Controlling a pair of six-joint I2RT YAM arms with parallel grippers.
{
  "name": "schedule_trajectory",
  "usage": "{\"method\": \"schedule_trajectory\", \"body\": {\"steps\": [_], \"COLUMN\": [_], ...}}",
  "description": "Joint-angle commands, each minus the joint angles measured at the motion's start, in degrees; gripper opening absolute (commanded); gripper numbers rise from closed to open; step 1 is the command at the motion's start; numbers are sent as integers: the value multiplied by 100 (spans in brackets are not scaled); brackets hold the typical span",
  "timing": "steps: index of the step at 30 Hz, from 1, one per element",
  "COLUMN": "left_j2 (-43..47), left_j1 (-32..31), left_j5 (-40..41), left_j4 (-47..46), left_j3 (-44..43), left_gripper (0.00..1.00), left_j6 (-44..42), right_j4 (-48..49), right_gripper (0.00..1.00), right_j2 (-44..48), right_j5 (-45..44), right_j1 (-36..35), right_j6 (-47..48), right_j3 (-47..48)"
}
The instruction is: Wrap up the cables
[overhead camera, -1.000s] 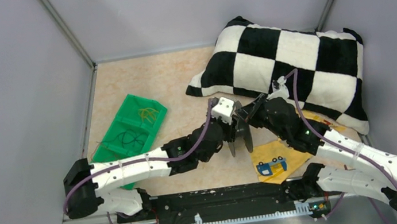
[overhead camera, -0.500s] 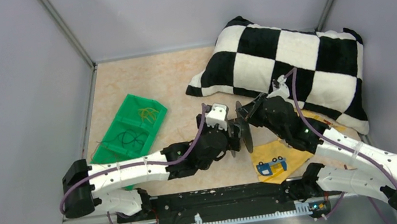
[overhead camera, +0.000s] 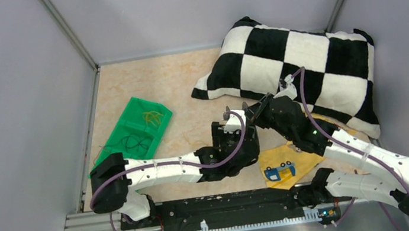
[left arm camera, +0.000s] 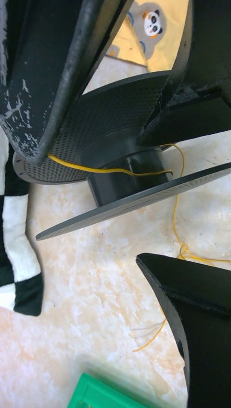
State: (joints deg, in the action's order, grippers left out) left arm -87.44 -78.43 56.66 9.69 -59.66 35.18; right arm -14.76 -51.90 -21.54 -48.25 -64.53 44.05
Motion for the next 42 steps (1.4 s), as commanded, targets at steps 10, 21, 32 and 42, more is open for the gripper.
{"method": "schedule_trajectory", "body": {"steps": [10,21,32,42], "left_j2": [-181,86,18,630], "left_j1": [1,375,407,615], "left_j5": [950,204,11,-929], "left_j4": [-139,-246,-380,-1663], "left_j3": [-421,-48,-78,593], "left_gripper": [66,59,14,0], "left_j6": [385,568,401,-803], "right_j4": [143,256,193,-525], "right_gripper": [0,0,6,68], "right_j2": [4,-147,-181,206], "right_j5": [54,167,85,41], "right_j1": [-18,-18,-18,974], "right_j6": [36,81,63,1134], "right_j3": [235,203,293,1108]}}
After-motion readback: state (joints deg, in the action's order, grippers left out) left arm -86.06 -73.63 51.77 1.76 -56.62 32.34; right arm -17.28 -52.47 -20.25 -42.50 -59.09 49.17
